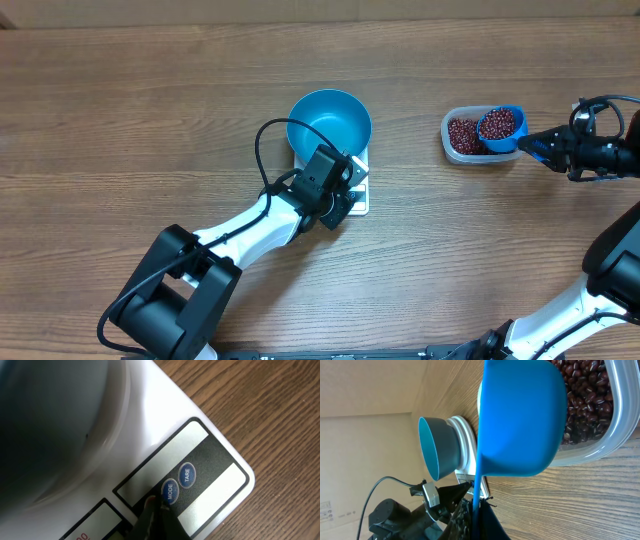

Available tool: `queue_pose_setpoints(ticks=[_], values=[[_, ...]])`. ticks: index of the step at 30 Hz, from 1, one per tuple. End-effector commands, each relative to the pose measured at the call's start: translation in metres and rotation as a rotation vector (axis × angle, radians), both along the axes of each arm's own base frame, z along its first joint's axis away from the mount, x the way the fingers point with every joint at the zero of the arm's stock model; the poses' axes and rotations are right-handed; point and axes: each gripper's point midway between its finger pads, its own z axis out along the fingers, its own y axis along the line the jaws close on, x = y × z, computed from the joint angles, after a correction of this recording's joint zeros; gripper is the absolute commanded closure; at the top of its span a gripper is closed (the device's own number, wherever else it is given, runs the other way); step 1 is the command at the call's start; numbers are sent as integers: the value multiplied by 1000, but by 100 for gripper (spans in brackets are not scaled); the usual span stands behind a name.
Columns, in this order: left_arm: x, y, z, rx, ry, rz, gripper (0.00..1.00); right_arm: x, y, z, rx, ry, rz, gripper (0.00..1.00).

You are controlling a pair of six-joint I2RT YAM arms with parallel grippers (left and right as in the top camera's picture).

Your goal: Scoop item into bowl and weigh 150g on scale

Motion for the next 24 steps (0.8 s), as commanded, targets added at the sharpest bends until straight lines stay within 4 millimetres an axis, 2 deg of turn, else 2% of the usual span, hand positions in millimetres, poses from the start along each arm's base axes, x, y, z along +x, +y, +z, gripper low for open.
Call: queue_pose_setpoints(ticks=[1, 24], values=[[-7, -2, -11, 5, 24, -18, 96, 3, 3, 2, 21, -30, 5, 96], [-1, 1, -12, 10, 10, 27, 96, 3, 3, 2, 20, -30, 5, 96]])
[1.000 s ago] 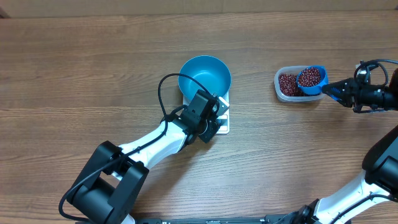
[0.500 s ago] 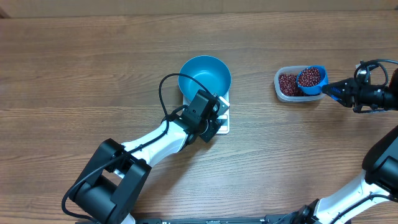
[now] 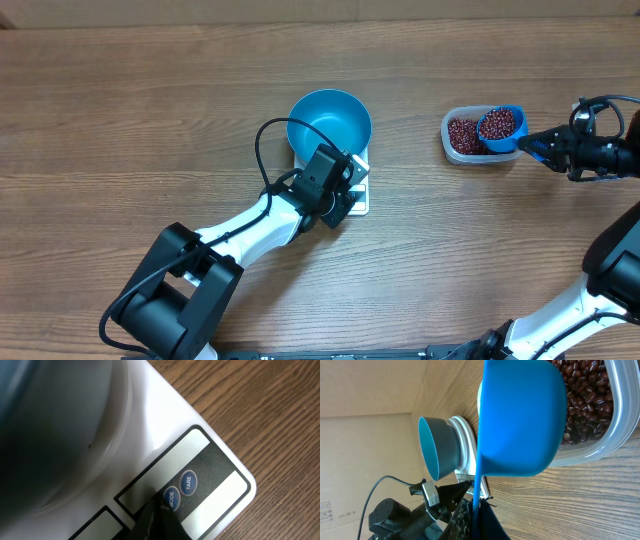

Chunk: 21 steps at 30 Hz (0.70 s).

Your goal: Scoop item into bowl and weigh 150g on scale

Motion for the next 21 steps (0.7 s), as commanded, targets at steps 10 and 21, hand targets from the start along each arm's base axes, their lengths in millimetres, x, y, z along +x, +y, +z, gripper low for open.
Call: queue_pose_setpoints(ticks=[10, 21], values=[[-4, 5, -12, 26, 22, 28, 96, 2, 3, 2, 20, -29, 6, 96], [-2, 7, -12, 30, 21, 55, 96, 2, 2, 1, 13, -24, 8, 96]])
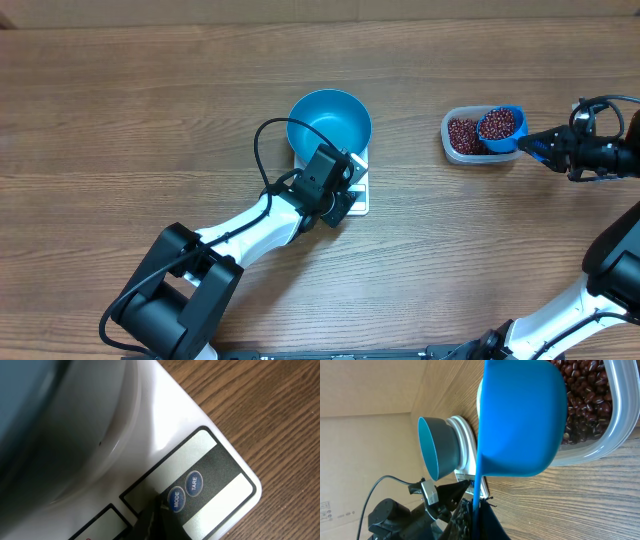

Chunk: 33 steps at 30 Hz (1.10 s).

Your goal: Scoop item into bowl and weigh 150g on scale

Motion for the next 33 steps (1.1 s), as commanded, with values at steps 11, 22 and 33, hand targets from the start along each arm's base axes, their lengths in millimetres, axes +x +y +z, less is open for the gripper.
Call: queue_pose_setpoints(ticks=[11, 22, 33], values=[[-5, 5, -13, 32, 23, 12, 96, 2, 2, 1, 14, -26, 7, 96], [-7, 6, -20, 43, 35, 12, 96, 2, 2, 1, 14, -25, 7, 96], [-7, 6, -24, 47, 41, 11, 96, 2, 2, 1, 16, -23, 7, 96]])
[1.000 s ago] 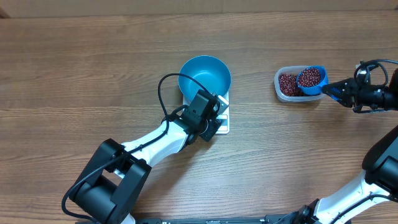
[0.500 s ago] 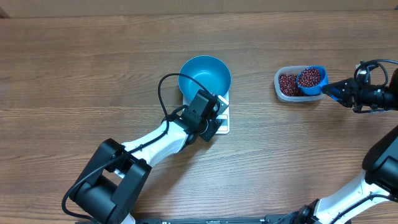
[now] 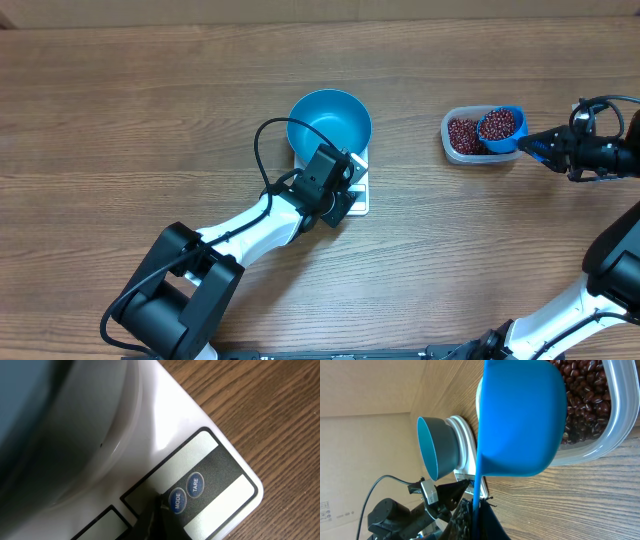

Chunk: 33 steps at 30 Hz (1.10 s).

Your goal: Scoop item into bowl and weigh 150g on scale

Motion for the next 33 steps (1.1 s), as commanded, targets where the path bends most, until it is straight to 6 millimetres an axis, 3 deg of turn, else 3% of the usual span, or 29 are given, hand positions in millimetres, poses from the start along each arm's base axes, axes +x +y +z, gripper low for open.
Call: queue_pose_setpoints(ticks=[1, 33], values=[[-8, 6, -23, 45, 43, 10, 96, 2, 3, 2, 19, -25, 6, 96], [-10, 7, -27, 63, 59, -4, 96, 1, 3, 2, 21, -22, 6, 96]])
